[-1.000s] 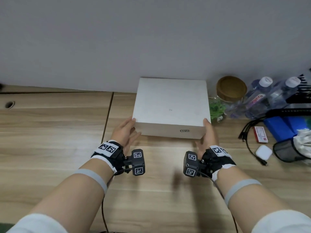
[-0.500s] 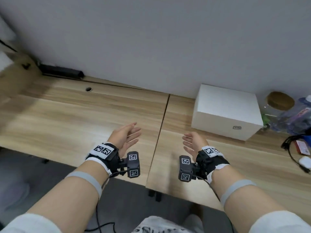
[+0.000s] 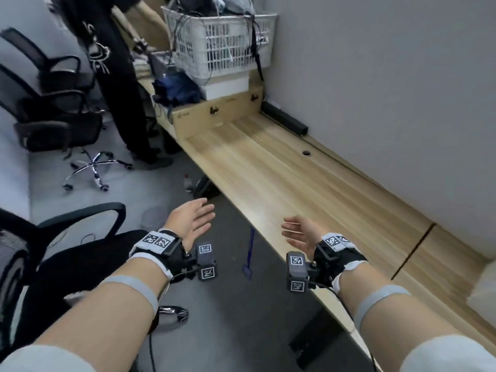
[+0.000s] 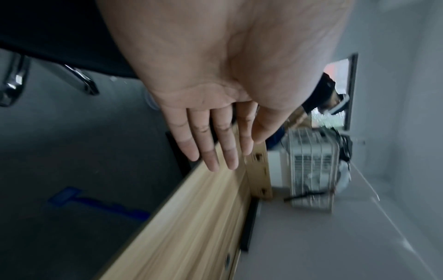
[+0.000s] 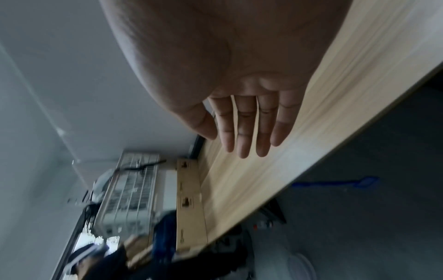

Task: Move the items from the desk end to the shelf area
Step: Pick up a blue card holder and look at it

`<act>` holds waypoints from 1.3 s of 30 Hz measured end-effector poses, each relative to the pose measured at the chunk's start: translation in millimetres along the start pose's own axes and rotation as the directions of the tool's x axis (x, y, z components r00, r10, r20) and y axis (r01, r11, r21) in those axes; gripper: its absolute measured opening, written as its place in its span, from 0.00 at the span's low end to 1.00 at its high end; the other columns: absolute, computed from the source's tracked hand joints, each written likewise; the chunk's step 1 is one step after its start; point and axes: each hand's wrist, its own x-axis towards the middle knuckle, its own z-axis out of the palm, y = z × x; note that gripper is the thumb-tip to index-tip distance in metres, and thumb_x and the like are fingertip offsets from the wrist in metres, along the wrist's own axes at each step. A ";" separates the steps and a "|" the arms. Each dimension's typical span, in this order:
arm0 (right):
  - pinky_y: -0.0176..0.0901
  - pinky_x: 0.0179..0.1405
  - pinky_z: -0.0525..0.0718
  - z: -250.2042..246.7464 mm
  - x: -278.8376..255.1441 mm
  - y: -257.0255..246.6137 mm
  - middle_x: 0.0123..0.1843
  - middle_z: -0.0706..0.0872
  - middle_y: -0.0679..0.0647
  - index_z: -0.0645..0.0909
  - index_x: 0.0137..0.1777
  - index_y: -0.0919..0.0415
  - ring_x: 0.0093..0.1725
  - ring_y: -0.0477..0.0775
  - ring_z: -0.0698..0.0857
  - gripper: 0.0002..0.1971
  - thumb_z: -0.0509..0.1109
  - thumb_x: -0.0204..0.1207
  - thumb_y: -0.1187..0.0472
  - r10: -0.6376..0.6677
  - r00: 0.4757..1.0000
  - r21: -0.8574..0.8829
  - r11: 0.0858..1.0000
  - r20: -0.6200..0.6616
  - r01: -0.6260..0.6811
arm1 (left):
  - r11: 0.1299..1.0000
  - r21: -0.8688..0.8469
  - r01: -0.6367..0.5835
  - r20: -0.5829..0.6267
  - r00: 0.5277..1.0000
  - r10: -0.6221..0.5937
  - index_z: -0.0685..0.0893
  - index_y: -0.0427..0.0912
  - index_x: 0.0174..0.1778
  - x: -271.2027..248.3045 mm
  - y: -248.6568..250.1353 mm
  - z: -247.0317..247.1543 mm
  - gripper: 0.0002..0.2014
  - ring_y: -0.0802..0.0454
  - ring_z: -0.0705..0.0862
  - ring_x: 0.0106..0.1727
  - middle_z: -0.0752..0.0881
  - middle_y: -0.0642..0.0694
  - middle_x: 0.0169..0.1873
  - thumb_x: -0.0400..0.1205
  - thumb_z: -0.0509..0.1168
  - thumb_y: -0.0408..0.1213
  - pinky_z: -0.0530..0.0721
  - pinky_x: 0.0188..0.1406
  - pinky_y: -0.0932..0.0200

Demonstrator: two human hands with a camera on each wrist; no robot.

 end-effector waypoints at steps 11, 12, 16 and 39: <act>0.47 0.42 0.81 67.0 42.0 1.3 0.43 0.83 0.57 0.83 0.46 0.61 0.42 0.55 0.80 0.04 0.67 0.80 0.64 -0.016 0.998 -0.332 0.943 0.057 0.034 | 0.996 0.001 0.092 -0.108 0.990 -0.091 0.83 0.44 0.64 37.9 -21.2 -39.2 0.12 0.48 0.88 0.53 0.89 0.43 0.59 0.87 0.62 0.41 0.81 0.57 0.53; 0.48 0.46 0.83 63.3 52.9 3.8 0.44 0.83 0.57 0.84 0.46 0.60 0.43 0.55 0.80 0.04 0.67 0.79 0.64 -0.042 0.998 -0.406 0.912 0.046 0.057 | 0.993 0.013 0.116 -0.104 0.988 -0.114 0.84 0.45 0.62 46.2 -29.0 -31.8 0.10 0.48 0.88 0.51 0.88 0.43 0.59 0.87 0.62 0.41 0.81 0.54 0.54; 0.45 0.53 0.81 44.9 104.2 8.3 0.60 0.86 0.54 0.85 0.58 0.54 0.52 0.54 0.83 0.12 0.70 0.75 0.60 -0.178 0.984 -0.694 0.707 0.017 0.140 | 0.970 0.097 0.225 -0.084 0.973 -0.217 0.86 0.47 0.58 86.9 -61.7 -0.6 0.08 0.47 0.90 0.49 0.86 0.43 0.62 0.87 0.62 0.39 0.83 0.44 0.57; 0.71 0.82 0.50 60.7 234.0 86.5 0.89 0.38 0.60 0.40 0.87 0.47 0.87 0.66 0.37 0.52 0.69 0.70 0.65 -0.219 0.890 -0.914 -0.161 0.401 0.372 | 0.611 0.789 0.071 0.226 0.891 -0.395 0.86 0.33 0.52 275.0 -195.1 80.2 0.11 0.38 0.89 0.53 0.90 0.35 0.48 0.81 0.61 0.33 0.86 0.60 0.43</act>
